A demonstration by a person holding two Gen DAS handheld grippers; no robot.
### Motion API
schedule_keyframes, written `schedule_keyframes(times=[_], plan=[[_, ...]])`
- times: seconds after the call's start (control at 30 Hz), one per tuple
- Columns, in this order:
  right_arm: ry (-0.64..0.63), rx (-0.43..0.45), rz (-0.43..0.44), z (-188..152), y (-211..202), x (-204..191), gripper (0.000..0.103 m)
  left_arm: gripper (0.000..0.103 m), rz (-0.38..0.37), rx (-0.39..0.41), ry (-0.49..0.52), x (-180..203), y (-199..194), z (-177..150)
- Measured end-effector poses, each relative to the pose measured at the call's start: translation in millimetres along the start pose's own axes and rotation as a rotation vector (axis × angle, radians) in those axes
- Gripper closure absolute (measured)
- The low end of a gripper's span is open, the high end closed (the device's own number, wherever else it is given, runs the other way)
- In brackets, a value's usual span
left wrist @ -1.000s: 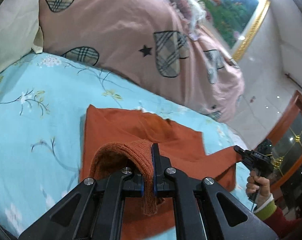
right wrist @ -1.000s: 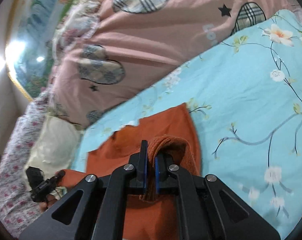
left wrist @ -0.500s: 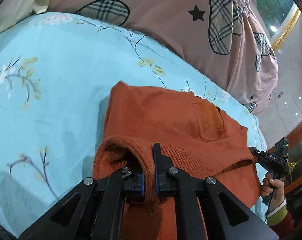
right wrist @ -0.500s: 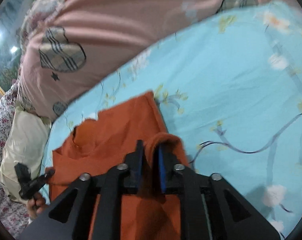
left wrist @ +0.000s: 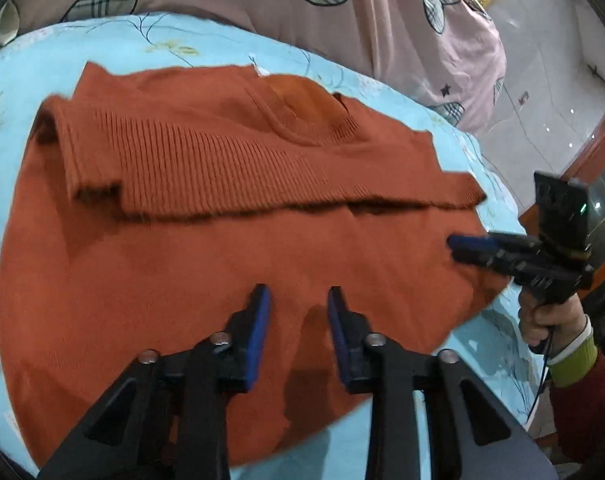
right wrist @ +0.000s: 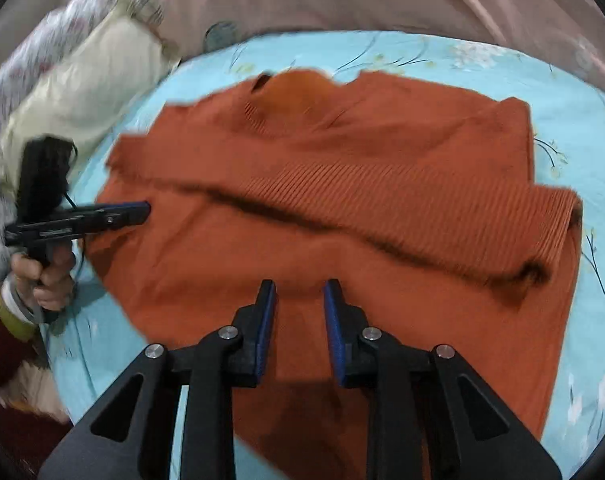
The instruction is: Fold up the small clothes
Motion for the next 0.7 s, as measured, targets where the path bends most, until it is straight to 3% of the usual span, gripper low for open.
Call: schedule_keyframes(times=[0.07, 0.13, 0.2, 0.27, 0.33, 0.37, 0.57, 0.7], plan=[[0.041, 0.041, -0.111, 19, 1, 19, 0.077, 0.087, 0.029, 0.007, -0.039, -21, 3, 19], [0.151, 0.126, -0.148, 37, -5, 45, 0.075, 0.096, 0.063, 0.019, -0.072, -40, 6, 39], [0.249, 0.191, -0.178, 46, -13, 63, 0.075, 0.096, 0.107, 0.044, -0.099, -54, 5, 62], [0.324, 0.242, -0.173, 45, -24, 75, 0.075, 0.094, 0.204, 0.094, -0.124, -70, -1, 82], [0.34, 0.259, -0.173, 36, -33, 72, 0.075, 0.091, 0.211, 0.143, -0.182, -88, -11, 93], [0.34, 0.256, -0.163, 31, -35, 70, 0.075, 0.083, 0.216, 0.163, -0.207, -94, -15, 95], [0.318, 0.246, -0.099, -16, -54, 37, 0.075, 0.072, 0.213, 0.194, -0.239, -87, -46, 56], [0.324, 0.235, -0.067, -51, -61, 19, 0.073, 0.068, 0.143, 0.205, -0.263, -56, -68, 7]])
Point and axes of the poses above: each gripper's, at about its wrist camera, not at the fingertips, and y roughly the way its jaws point, x to its right, z to its top, the point moved 1 cm from there along y, roughly the way its jaws point, and after that the axes turned 4 degrees about y, right-handed, at the moved point
